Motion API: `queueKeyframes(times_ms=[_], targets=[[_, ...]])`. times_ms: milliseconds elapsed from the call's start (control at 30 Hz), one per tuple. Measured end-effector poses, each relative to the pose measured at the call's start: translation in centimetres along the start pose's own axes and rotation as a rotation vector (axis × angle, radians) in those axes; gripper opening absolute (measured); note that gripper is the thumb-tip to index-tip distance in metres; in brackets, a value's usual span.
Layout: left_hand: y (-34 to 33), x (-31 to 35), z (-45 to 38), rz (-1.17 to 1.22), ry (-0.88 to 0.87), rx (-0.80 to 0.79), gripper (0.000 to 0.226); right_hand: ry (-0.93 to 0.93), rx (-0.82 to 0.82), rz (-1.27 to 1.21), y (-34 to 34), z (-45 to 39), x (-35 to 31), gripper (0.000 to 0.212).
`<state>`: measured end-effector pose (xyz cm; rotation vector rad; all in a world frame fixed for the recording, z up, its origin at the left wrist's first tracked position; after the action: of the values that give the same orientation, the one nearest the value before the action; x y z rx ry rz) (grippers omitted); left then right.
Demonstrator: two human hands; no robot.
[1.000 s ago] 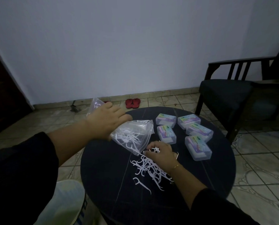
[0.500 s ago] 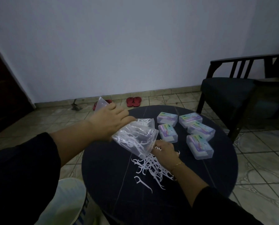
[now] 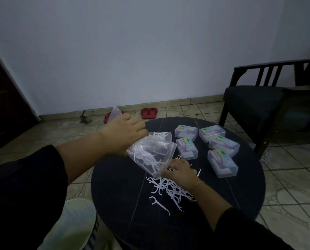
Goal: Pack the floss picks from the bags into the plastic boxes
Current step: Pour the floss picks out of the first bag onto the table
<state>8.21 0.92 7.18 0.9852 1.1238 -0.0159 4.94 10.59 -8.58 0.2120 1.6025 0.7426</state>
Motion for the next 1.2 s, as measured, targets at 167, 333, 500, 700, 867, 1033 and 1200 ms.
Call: queueKeyframes(times_ms=[167, 333, 500, 700, 867, 1033, 1200], targets=[[-0.1, -0.4, 0.0, 0.006, 0.035, -0.048, 0.064, 0.027, 0.017, -0.03, -0.2, 0.0, -0.3, 0.03], [-2.1, -0.9, 0.3, -0.027, 0.079, -0.171, 0.049, -0.077, 0.057, -0.105, 0.8, 0.8, 1.2, 0.006], [-3.2, -0.9, -0.2, 0.016, 0.1, -0.229, 0.035, -0.036, 0.027, -0.086, 0.4, 0.8, 0.0, 0.019], [-2.6, -0.7, -0.3, 0.125, 0.111, -0.183, 0.05, -0.008, 0.041, 0.153, 0.5, 1.1, -1.1, 0.029], [-3.1, -0.9, 0.1, 0.091, 0.125, -0.185, 0.06, -0.016, 0.093, 0.093, 1.3, 1.2, -1.2, 0.018], [-2.7, -1.6, 0.5, 0.004, 0.162, -0.174, 0.051, -0.122, 0.089, 0.087, 2.0, 1.3, 0.8, 0.015], [-1.7, -1.6, 0.5, 0.008, 0.142, -0.154, 0.045, -0.188, 0.111, -0.017, 2.0, 1.8, 2.0, 0.057]])
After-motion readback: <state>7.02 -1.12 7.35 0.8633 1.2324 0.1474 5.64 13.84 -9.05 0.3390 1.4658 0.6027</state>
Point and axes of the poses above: each hand's wrist, its own z-axis away from the middle knuckle, its own y-axis out of the back of the hand, x = y × z, the point moved 10 cm from there along -z, towards the middle knuckle, and after that the axes turned 3 degrees about -y, right-handed, at the moved point
